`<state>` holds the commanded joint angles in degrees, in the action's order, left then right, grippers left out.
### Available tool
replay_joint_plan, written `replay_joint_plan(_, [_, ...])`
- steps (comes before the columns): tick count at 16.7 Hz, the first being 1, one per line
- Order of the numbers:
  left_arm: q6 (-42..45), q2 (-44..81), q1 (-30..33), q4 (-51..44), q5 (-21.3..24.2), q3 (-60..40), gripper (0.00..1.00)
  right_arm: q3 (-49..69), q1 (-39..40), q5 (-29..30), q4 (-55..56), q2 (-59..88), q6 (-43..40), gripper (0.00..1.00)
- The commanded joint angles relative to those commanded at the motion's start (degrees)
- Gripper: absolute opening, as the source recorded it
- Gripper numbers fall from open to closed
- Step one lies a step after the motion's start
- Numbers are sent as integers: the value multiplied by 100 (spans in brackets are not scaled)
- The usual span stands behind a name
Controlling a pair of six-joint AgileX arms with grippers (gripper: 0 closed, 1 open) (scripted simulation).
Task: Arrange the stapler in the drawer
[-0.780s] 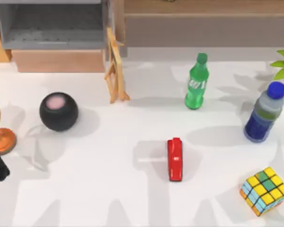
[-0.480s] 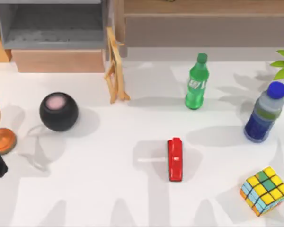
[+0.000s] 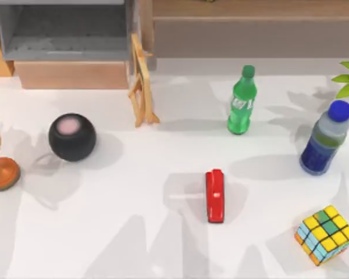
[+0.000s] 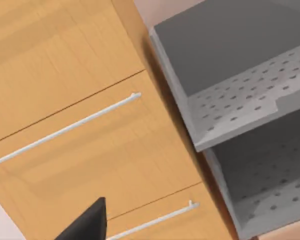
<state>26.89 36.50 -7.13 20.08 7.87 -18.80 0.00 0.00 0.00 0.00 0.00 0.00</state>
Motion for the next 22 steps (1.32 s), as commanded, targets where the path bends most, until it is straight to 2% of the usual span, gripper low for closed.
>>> replay_joint_plan(8, [3385,4901,-889,2487,1000,-2327,100,0,0,0,0,0,0,100])
replay_joint_plan(13, [5165,7585,-1358,3802,1525,-3558,100,0,0,0,0,0,0,100])
replay_joint_plan(17, [6091,8984,-1605,4497,1794,-4209,100,0,0,0,0,0,0,100])
replay_joint_plan(22, [6389,9418,-1687,4724,1879,-4422,100,0,0,0,0,0,0,100])
